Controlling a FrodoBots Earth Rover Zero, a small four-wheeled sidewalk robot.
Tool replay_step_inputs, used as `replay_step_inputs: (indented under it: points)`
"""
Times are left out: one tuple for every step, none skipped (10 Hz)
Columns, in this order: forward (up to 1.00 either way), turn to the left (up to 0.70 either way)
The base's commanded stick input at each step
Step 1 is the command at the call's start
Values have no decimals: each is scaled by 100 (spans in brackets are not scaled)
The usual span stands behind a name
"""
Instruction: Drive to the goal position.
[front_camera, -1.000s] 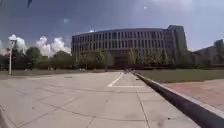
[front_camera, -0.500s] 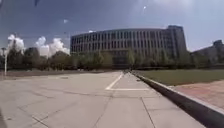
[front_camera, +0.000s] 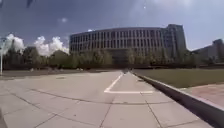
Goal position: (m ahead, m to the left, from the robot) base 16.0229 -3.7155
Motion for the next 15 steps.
replay_step_inputs:
  points:
    - [100,0]
    - [100,0]
    - [100,0]
    - [100,-27]
    - [100,-27]
    - [100,-27]
    - [100,-27]
    - [100,-27]
    - [100,-27]
    - [100,-27]
    - [100,-7]
    - [100,0]
    - [100,0]
    - [100,0]
    - [100,0]
